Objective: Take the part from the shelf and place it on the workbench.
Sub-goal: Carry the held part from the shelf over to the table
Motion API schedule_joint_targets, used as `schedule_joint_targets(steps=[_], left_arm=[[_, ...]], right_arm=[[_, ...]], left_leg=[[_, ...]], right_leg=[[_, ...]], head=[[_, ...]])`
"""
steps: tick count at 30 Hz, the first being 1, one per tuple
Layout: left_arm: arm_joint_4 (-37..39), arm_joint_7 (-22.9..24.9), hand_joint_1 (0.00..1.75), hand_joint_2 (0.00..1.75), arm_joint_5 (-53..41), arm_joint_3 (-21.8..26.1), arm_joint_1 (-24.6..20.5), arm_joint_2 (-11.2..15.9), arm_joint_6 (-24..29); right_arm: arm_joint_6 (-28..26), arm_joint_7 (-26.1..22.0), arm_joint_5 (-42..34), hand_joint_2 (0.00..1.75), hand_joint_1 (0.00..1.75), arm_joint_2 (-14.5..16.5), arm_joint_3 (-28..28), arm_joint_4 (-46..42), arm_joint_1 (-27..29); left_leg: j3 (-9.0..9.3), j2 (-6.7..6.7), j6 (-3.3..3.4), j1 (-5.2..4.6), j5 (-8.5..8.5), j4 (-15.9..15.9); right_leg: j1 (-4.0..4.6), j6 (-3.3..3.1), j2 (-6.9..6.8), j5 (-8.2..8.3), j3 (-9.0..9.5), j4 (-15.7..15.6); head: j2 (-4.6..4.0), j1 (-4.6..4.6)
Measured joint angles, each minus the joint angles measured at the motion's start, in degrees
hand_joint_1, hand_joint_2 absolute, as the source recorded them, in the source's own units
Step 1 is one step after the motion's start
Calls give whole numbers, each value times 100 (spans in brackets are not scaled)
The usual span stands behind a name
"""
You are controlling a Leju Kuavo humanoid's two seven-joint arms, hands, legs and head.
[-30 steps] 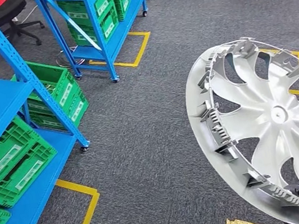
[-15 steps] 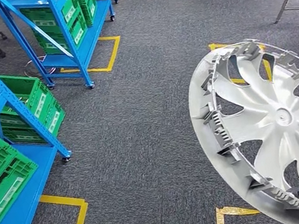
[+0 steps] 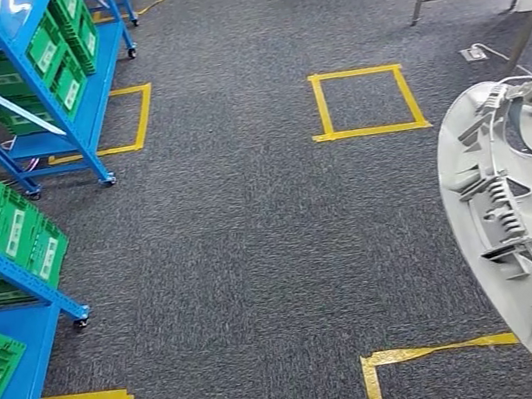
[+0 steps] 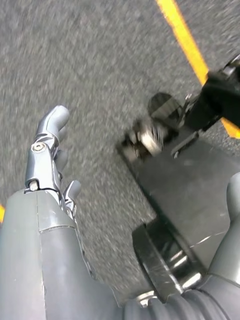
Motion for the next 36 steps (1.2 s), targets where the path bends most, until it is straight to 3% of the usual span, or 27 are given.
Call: schedule_joint_targets(steps=[1, 3, 5, 7, 9, 11, 12, 13, 16, 18, 20, 22, 23, 25, 27, 28, 30, 32, 34, 36], left_arm=[[0, -7, 0, 175, 0, -3, -14, -26, -5], [0, -13, 0, 175, 1, -10, -33, -70, -11], [-1, -14, 0, 175, 2, -20, -49, -109, -13], [-2, -21, 0, 175, 2, -32, -75, -145, -15], [-2, -39, 0, 175, 5, -38, -83, -155, -6], [-2, -53, 0, 175, 17, -37, -63, -143, 20], [-2, -57, 0, 175, 27, -36, -57, -136, 31], [-2, -63, 0, 175, 35, -36, -57, -135, 39], [-2, -84, 0, 175, 55, -35, -64, -139, 53], [-2, -92, 0, 175, 74, -33, -57, -140, 60], [-3, -109, 0, 175, 119, -25, -51, -141, 60], [-5, -153, 0, 175, 207, 5, -44, -119, 55], [-6, -186, 0, 175, 259, 33, -30, -89, 48], [-6, -264, 0, 175, 372, 115, 40, 0, 29], [-6, -337, 0, 175, 455, 208, 144, 94, 21], [-6, -365, 0, 175, 481, 251, 183, 138, 21], [-6, -399, 0, 175, 504, 322, 216, 212, 22], [-6, -408, 0, 175, 508, 370, 220, 257, 17], [-6, -407, 0, 175, 507, 412, 236, 275, 7], [-6, -406, 0, 175, 504, 443, 249, 287, 0]], right_arm=[[0, -1, -12, 175, 175, 0, -61, 0, 4], [0, -10, -18, 175, 175, 1, -151, -1, 18], [0, -18, -20, 175, 175, 1, -227, -2, 44], [0, -23, -22, 175, 175, 1, -297, -2, 56], [0, -39, -27, 175, 175, 0, -342, -2, 33], [0, -52, -42, 175, 175, 0, -362, -1, 13], [0, -54, -58, 175, 175, -1, -381, 1, 11], [0, -53, -78, 175, 175, -1, -409, 2, 9], [0, -32, -133, 175, 175, -1, -500, 1, -25], [0, -15, -145, 175, 175, -1, -545, 0, -51], [0, -35, -123, 175, 175, 0, -577, 0, -56], [0, -94, -12, 175, 175, 4, -568, 1, -60], [0, -127, 91, 175, 175, 8, -532, 3, -78], [0, -162, 356, 175, 175, 14, -389, 25, -163], [0, -161, 597, 175, 175, 16, -188, 69, -275], [0, -156, 669, 175, 175, 16, -96, 95, -323], [0, -150, 720, 175, 175, 16, 45, 144, -391], [0, -145, 726, 175, 175, 16, 125, 182, -451], [0, -139, 733, 175, 175, 17, 178, 208, -487], [0, -137, 740, 175, 175, 18, 215, 230, -488]], left_leg=[[153, -160, -2, 29, 124, -351], [280, -378, 25, 53, 172, -672], [271, -278, 115, 40, 179, -695], [270, -134, 198, 42, 214, -720], [272, 25, 246, 22, 225, -731], [272, 205, 270, -10, 216, -730], [273, 289, 274, -21, 211, -729], [277, 365, 274, -29, 205, -729], [318, 542, 235, -50, 168, -724], [334, 633, 188, -73, 149, -717], [341, 725, 135, -73, 146, -726], [308, 616, 72, -55, 52, -632], [217, 489, 47, -49, -76, -434], [-139, 249, 25, -42, -419, 282], [-453, 194, 14, -42, -559, 844], [-480, 186, 14, -40, -464, 842], [-243, 83, 14, -24, -45, 254], [70, -219, 13, 19, 240, -451], [169, -367, 46, 28, 269, -688], [164, -229, 120, 18, 288, -697]], right_leg=[[-4, 31, 83, 0, -27, 32], [-15, 110, 226, 22, -106, 68], [-44, 192, 348, 69, -175, 51], [-36, 246, 158, -23, -288, 206], [-13, 276, -227, -355, -559, 798], [-19, 297, -411, -660, -854, 1484], [-21, 298, -448, -682, -893, 1615], [-20, 293, -473, -604, -821, 1533], [14, 240, -700, -190, -177, 479], [60, 176, -808, -128, 34, 113], [82, 103, -706, -112, 22, 87], [63, 31, -596, -76, 24, 39], [47, -4, -541, -56, 31, 13], [32, -51, -412, -38, 18, -2], [31, -67, -248, -31, 6, 0], [30, -65, -165, -27, 4, 2], [19, -41, -22, -17, 5, 11], [24, 12, 94, -20, -30, 58], [19, 75, 200, -7, -85, 84], [-5, 135, 257, 11, -154, 83]], head=[[0, -3], [0, -9], [0, -12], [0, 33], [0, 100], [0, 120], [0, 120], [0, 119], [0, 120], [0, 114], [0, 110], [0, 106], [0, 101], [0, 89], [0, 85], [0, 85], [0, 83], [0, 85], [0, 83], [0, 80]])
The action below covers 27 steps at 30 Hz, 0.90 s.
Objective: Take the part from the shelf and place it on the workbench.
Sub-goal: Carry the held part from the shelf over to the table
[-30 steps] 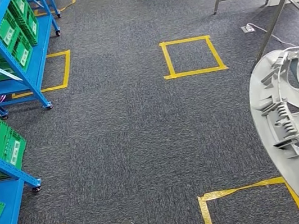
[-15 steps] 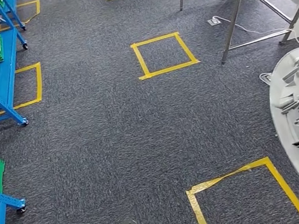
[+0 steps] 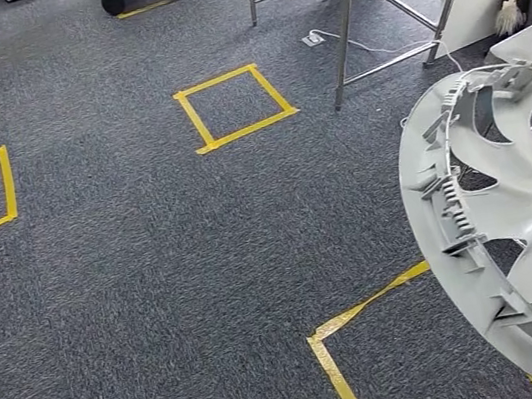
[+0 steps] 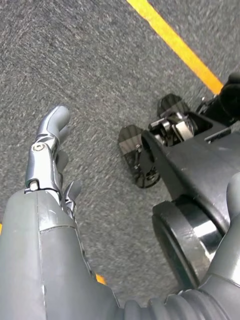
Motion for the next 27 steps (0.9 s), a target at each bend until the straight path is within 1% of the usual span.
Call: schedule_joint_targets(steps=[1, 2, 3, 4, 5, 6, 7, 8, 9, 10, 11, 12, 13, 14, 15, 16, 17, 18, 19, 20, 21, 22, 23, 24, 25, 26, 27], left_arm=[[0, 0, 0, 175, -1, 8, 0, 5, -2], [0, -1, 0, 175, -1, 12, -2, 9, -3], [0, -1, 0, 175, -1, 15, 2, 18, -3], [0, -1, 0, 175, -1, 18, 15, 28, -3], [0, 0, 0, 175, 0, 22, 30, 40, -3], [0, 1, 0, 175, 1, 27, 42, 52, -3], [0, 1, 0, 175, -1, 33, 47, 62, -4], [0, 1, 0, 175, -6, 37, 46, 69, -7], [0, 1, 0, 175, -17, 40, 44, 74, -9], [0, 1, 0, 175, -32, 40, 42, 79, -13], [0, 1, 0, 175, -48, 40, 42, 84, -15], [0, 1, 0, 175, -59, 40, 40, 89, -20], [0, 1, 0, 175, -66, 40, 39, 93, -28], [0, 0, 0, 175, -68, 40, 35, 95, -39], [-1, -1, 0, 175, -71, 40, 27, 95, -52], [-1, -1, 0, 175, -75, 40, 17, 95, -66], [-2, -2, 0, 175, -80, 39, 6, 94, -77], [-2, -1, 0, 175, -85, 39, 1, 95, -85], [-1, -1, 0, 175, -92, 38, 3, 96, -90], [-1, 4, 0, 175, -102, 38, 11, 97, -91], [0, 12, 0, 175, -112, 38, 20, 98, -91], [0, 19, 0, 175, -122, 38, 26, 101, -88], [0, 28, 0, 175, -131, 38, 25, 104, -85], [0, 33, 0, 175, -135, 38, 21, 108, -82], [0, 36, 0, 175, -139, 38, 16, 113, -80], [0, 38, 0, 175, -143, 38, 10, 114, -80], [0, 42, 0, 175, -150, 38, 5, 116, -81]], right_arm=[[0, 0, 4, 175, 175, 0, 16, 10, 0], [0, 0, 6, 175, 175, 0, 31, 19, -7], [0, 0, 8, 175, 175, 0, 45, 27, -20], [0, 0, 9, 175, 175, 0, 56, 38, -37], [0, 0, 10, 175, 175, 0, 62, 50, -49], [0, 0, 13, 175, 175, 0, 65, 64, -56], [0, 5, 26, 175, 175, 0, 67, 77, -56], [0, 15, 55, 175, 175, 0, 69, 89, -56], [0, 32, 96, 175, 175, 0, 71, 96, -58], [0, 51, 140, 175, 175, 0, 73, 101, -64], [0, 67, 177, 175, 175, 0, 76, 103, -70], [0, 78, 200, 175, 175, 0, 80, 104, -77], [0, 88, 222, 175, 175, 0, 85, 105, -82], [0, 105, 250, 175, 175, 0, 93, 106, -80], [0, 128, 285, 175, 175, 0, 105, 107, -73], [0, 159, 324, 175, 175, 1, 122, 107, -66], [0, 190, 358, 175, 175, 2, 146, 108, -65], [0, 216, 381, 175, 175, 4, 172, 109, -67], [0, 237, 393, 175, 175, 7, 195, 110, -71], [0, 255, 400, 175, 175, 8, 211, 113, -74], [0, 273, 405, 175, 175, 9, 222, 116, -73], [0, 295, 412, 175, 175, 9, 230, 118, -69], [0, 317, 420, 175, 175, 9, 238, 120, -64], [0, 337, 426, 175, 175, 9, 245, 120, -60], [0, 355, 430, 175, 175, 9, 252, 120, -57], [0, 368, 434, 175, 175, 9, 260, 119, -57], [0, 380, 439, 175, 175, 9, 272, 119, -57]], left_leg=[[2, 70, 41, 1, 11, -10], [4, 147, 76, 5, 18, -21], [4, 224, 100, -3, 15, -24], [5, 304, 119, -14, 9, -23], [6, 394, 127, -25, 3, -23], [8, 480, 132, -31, -2, -22], [13, 559, 132, -34, -9, -22], [24, 628, 128, -35, -18, -22], [41, 691, 117, -35, -30, -22], [61, 745, 97, -46, -47, -19], [79, 795, 71, -60, -65, -14], [93, 842, 45, -73, -79, -9], [102, 889, 18, -82, -87, -7], [110, 941, -10, -79, -89, -10], [115, 958, -42, -65, -101, -8], [102, 890, -74, -52, -144, 37], [42, 773, -102, -42, -244, 179], [-81, 625, -123, -34, -400, 445], [-259, 500, -136, -33, -585, 817], [-458, 447, -145, -33, -748, 1211], [-618, 430, -152, -32, -830, 1507], [-698, 424, -157, -30, -799, 1622], [-668, 412, -160, -24, -652, 1507], [-544, 370, -166, -12, -437, 1212], [-374, 243, -180, 16, -222, 828], [-212, 95, -186, 47, -82, 454], [-104, -27, -180, 68, -15, 210]], right_leg=[[3, 27, -94, -46, -55, 71], [12, 51, -249, -158, -156, 253], [21, 69, -442, -333, -296, 564], [23, 88, -594, -534, -483, 962], [18, 102, -670, -700, -662, 1350], [14, 109, -703, -779, -775, 1605], [12, 112, -719, -750, -780, 1643], [10, 108, -739, -622, -662, 1448], [12, 99, -803, -437, -438, 1061], [28, 80, -942, -291, -200, 636], [41, 50, -1049, -183, 0, 298], [58, 18, -1128, -132, 122, 89], [78, -16, -1146, -132, 152, 27], [85, -52, -1072, -117, 146, 25], [79, -88, -1010, -101, 139, 12], [69, -126, -948, -83, 139, -7], [50, -160, -887, -65, 144, -27], [30, -186, -826, -52, 152, -41], [25, -202, -761, -50, 149, -42], [21, -211, -689, -50, 146, -42], [19, -216, -610, -50, 145, -42], [15, -215, -526, -48, 146, -42], [6, -209, -439, -45, 149, -40], [-7, -194, -351, -42, 152, -36], [-17, -167, -268, -42, 147, -26], [-19, -135, -188, -48, 127, 5], [-21, -97, -117, -50, 98, 29]], head=[[0, 17], [0, 38], [0, 59], [0, 77], [0, 80], [0, 79], [0, 80], [0, 81], [0, 81], [0, 82], [0, 77], [0, 72], [0, 67], [0, 62], [0, 63], [0, 59], [0, 52], [0, 40], [0, 29], [0, 22], [0, 19], [0, 20], [0, 19], [0, 19], [0, 16], [0, 10], [0, 8]])
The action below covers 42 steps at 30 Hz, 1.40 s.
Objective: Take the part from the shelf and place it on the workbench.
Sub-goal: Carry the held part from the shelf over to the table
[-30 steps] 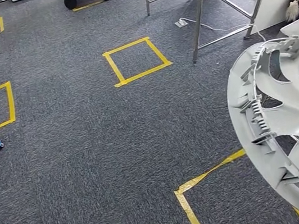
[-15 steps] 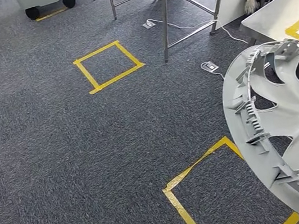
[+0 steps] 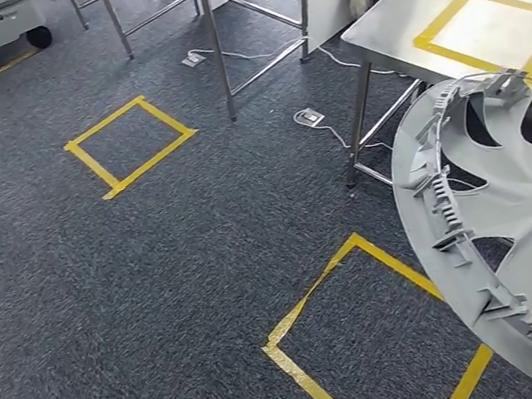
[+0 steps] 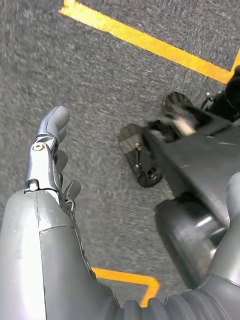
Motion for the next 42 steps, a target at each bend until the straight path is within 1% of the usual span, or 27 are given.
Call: schedule_joint_targets(steps=[1, 3, 5, 7, 9, 10, 11, 12, 14, 16, 18, 20, 22, 24, 25, 26, 28, 30, 32, 33, 34, 36, 38, 39, 40, 41, 42], left_arm=[[0, 3, 0, 175, -9, 1, -4, 3, -1], [0, 9, 0, 175, -25, 2, -17, 7, -3], [0, 7, 0, 175, -32, 2, -38, 5, -3], [0, 4, 0, 175, -33, 2, -38, 4, -3], [0, 3, 0, 175, -33, 4, -11, 13, -2], [0, 3, 0, 175, -33, 6, -2, 17, -1], [0, 2, 0, 175, -33, 9, 2, 19, -1], [0, 1, 0, 175, -32, 11, 3, 19, -1], [0, -4, 0, 175, -27, 17, 5, 18, -1], [0, -10, 0, 175, -15, 36, 9, 20, -1], [-1, -17, 0, 175, 10, 62, 6, 15, -1], [-3, -27, 0, 175, 30, 89, -4, 10, -1], [-4, -34, 0, 175, 48, 117, -1, 14, -1], [-4, -38, 0, 175, 67, 142, 37, 21, -3], [-4, -40, 0, 175, 73, 152, 60, 26, -4], [-4, -42, 0, 175, 75, 161, 77, 31, -5], [-4, -44, 0, 175, 78, 178, 86, 44, -5], [-4, -49, 0, 175, 79, 198, 82, 54, -7], [-4, -63, 0, 175, 80, 214, 84, 58, -11], [-4, -75, 0, 175, 80, 218, 83, 59, -13], [-4, -87, 0, 175, 81, 223, 77, 61, -13], [-4, -111, 0, 175, 81, 232, 66, 60, -11], [-4, -121, 0, 175, 80, 242, 85, 60, -11], [-4, -122, 0, 175, 80, 248, 103, 62, -12], [-4, -122, 0, 175, 80, 252, 117, 65, -13], [-4, -122, 0, 175, 80, 256, 124, 66, -13], [-4, -122, 0, 175, 80, 257, 124, 65, -14]], right_arm=[[0, 10, 5, 175, 175, 0, 13, -1, 4], [0, 29, 10, 175, 175, 0, 32, -1, 21], [0, 56, 14, 175, 175, 0, 42, -1, 33], [0, 92, 23, 175, 175, 0, 60, 1, 11], [0, 136, 36, 175, 175, 0, 69, 10, -9], [0, 158, 42, 175, 175, 0, 69, 21, -11], [0, 177, 48, 175, 175, 0, 68, 31, -11], [0, 195, 52, 175, 175, 0, 68, 40, -11], [0, 222, 57, 175, 175, 0, 68, 50, -21], [0, 226, 52, 175, 175, 0, 70, 64, -40], [0, 204, 37, 175, 175, 0, 71, 93, -50], [0, 177, 25, 175, 175, 1, 76, 128, -57], [0, 163, 28, 175, 175, 2, 95, 168, -100], [0, 162, 50, 175, 175, 2, 114, 212, -150], [0, 162, 62, 175, 175, 2, 119, 236, -160], [0, 163, 71, 175, 175, 2, 122, 261, -164], [0, 164, 77, 175, 175, 2, 130, 306, -168], [0, 165, 83, 175, 175, 2, 145, 337, -183], [0, 167, 101, 175, 175, 2, 167, 360, -200], [0, 171, 118, 175, 175, 2, 177, 373, -204], [0, 175, 132, 175, 175, 2, 185, 386, -202], [0, 186, 151, 175, 175, 2, 198, 409, -212], [0, 190, 157, 175, 175, 2, 210, 430, -240], [0, 191, 160, 175, 175, 2, 214, 445, -252], [0, 191, 161, 175, 175, 2, 215, 457, -255], [0, 191, 161, 175, 175, 2, 215, 469, -255], [0, 191, 161, 175, 175, 2, 214, 480, -254]], left_leg=[[52, -80, 20, 7, 5, -124], [64, 10, 103, -11, -6, -152], [72, 137, 184, -16, 8, -167], [77, 281, 238, -36, 7, -175], [81, 446, 263, -66, -7, -173], [86, 525, 268, -76, -16, -172], [97, 596, 268, -82, -28, -172], [117, 661, 262, -84, -43, -172], [170, 770, 225, -99, -83, -168], [204, 861, 173, -121, -111, -165], [232, 957, 116, -119, -118, -181], [227, 869, 50, -100, -199, -103], [1, 610, 11, -88, -471, 378], [-401, 471, 0, -86, -760, 1119], [-538, 452, -2, -86, -780, 1333], [-582, 441, 1, -85, -688, 1351], [-358, 350, 7, -72, -263, 777], [-50, 101, 17, -44, 19, 73], [54, -11, 64, -43, 45, -177], [53, 50, 107, -45, 51, -184], [55, 111, 148, -46, 62, -194], [61, 233, 225, -35, 77, -213], [64, 363, 266, -49, 68, -214], [66, 442, 273, -59, 60, -213], [70, 518, 275, -65, 52, -212], [78, 588, 273, -68, 42, -211], [96, 653, 265, -68, 27, -210]], right_leg=[[-3, 38, 66, 3, -31, 14], [-30, 108, 170, 23, -95, 3], [-22, 154, -18, -62, -192, 137], [4, 175, -389, -376, -465, 720], [4, 184, -563, -687, -823, 1463], [4, 182, -590, -714, -903, 1635], [5, 174, -607, -633, -867, 1583], [8, 161, -642, -463, -710, 1305], [38, 125, -860, -150, -260, 506], [83, 70, -994, -58, -30, 101], [108, 7, -889, -53, -33, 76], [87, -59, -771, -25, -15, 29], [52, -111, -652, 2, 7, -7], [45, -136, -508, 8, -1, -8], [45, -139, -426, 9, -3, -8], [42, -138, -341, 12, -2, -7], [28, -114, -178, 21, 2, -3], [30, -59, -38, 24, -24, 27], [24, 12, 79, 38, -66, 28], [10, 49, 136, 53, -95, 9], [3, 80, 131, 54, -119, 9], [15, 127, -123, -98, -258, 246], [24, 159, -471, -464, -577, 933], [18, 176, -551, -630, -766, 1320], [12, 186, -584, -706, -890, 1576], [8, 192, -601, -676, -915, 1633], [6, 192, -627, -538, -810, 1443]], head=[[0, -9], [0, -16], [0, 7], [0, 41], [0, 46], [0, 46], [0, 45], [0, 46], [0, 46], [0, 40], [0, 38], [0, 27], [0, -9], [0, -32], [0, -35], [0, -34], [0, -37], [0, -42], [0, -54], [0, -56], [0, -62], [0, -26], [0, 13], [0, 15], [0, 15], [0, 16], [0, 16]])
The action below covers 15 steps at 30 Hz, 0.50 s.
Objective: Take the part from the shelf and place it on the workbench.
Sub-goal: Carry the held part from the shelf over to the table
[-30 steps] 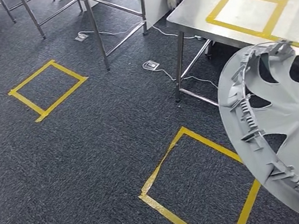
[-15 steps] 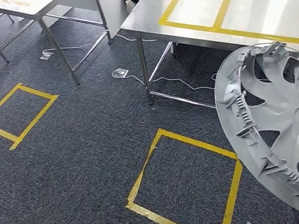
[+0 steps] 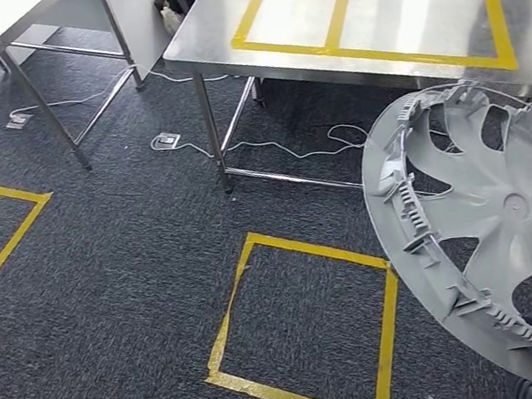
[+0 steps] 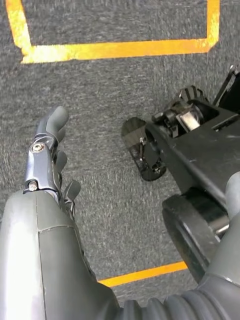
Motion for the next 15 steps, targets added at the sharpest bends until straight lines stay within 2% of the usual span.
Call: schedule_joint_targets(steps=[1, 3, 4, 5, 7, 9, 11, 12, 13, 14, 15], left_arm=[[0, -1, 0, 175, 0, 1, -2, -3, -1], [0, -2, 0, 175, 0, 1, -2, -3, -1], [0, -3, 0, 175, 0, 2, -3, -2, -5], [0, -4, 0, 175, 0, 3, -6, 0, -14], [-1, -9, 0, 175, -1, 5, -25, -2, -39], [-2, -17, 0, 175, -3, 5, -52, -5, -60], [-2, -24, 0, 175, -6, 6, -59, -6, -72], [-2, -25, 0, 175, -10, 7, -48, -6, -78], [-2, -26, 0, 175, -15, 7, -34, -5, -82], [-2, -27, 0, 175, -19, 7, -21, -4, -85], [-2, -28, 0, 175, -22, 7, -16, -3, -86]], right_arm=[[0, 1, 0, 175, 175, 0, 0, 7, 0], [0, 4, -1, 175, 175, 0, 1, 16, -15], [0, 8, -1, 175, 175, 0, 1, 22, -27], [0, 12, 0, 175, 175, 0, 1, 31, -37], [0, 19, 3, 175, 175, 1, -2, 44, -41], [0, 23, 1, 175, 175, 1, -1, 53, -46], [0, 23, -11, 175, 175, 2, 1, 69, -65], [0, 22, -18, 175, 175, 2, 0, 79, -71], [0, 21, -28, 175, 175, 2, -2, 89, -71], [0, 20, -39, 175, 175, 2, -5, 99, -67], [0, 20, -50, 175, 175, 2, -7, 109, -63]], left_leg=[[27, 57, -15, 0, -20, 0], [86, 156, -70, -23, -71, 4], [110, 198, -100, -38, -91, 5], [127, 242, -130, -49, -102, 1], [161, 313, -193, -38, -118, -18], [106, 147, -257, -19, -240, 138], [-211, -118, -285, -11, -548, 764], [-438, -174, -288, -10, -696, 1167], [-632, -195, -288, -10, -767, 1478], [-742, -202, -284, -10, -709, 1592], [-746, -207, -276, -9, -543, 1488]], right_leg=[[0, -4, -68, 194, 204, -370], [25, -42, -273, 457, 620, -1108], [38, -74, -331, 500, 731, -1299], [55, -113, -331, 490, 763, -1358], [54, -197, -206, 507, 761, -1375], [26, -272, -91, 526, 781, -1415], [6, -322, 22, 530, 799, -1436], [6, -337, 84, 526, 800, -1436], [6, -347, 153, 520, 804, -1435], [7, -350, 224, 513, 814, -1435], [5, -347, 291, 505, 829, -1435]], head=[[0, 1], [0, -2], [0, -5], [0, -9], [0, -11], [0, -28], [0, -67], [0, -80], [0, -87], [0, -89], [0, -91]])
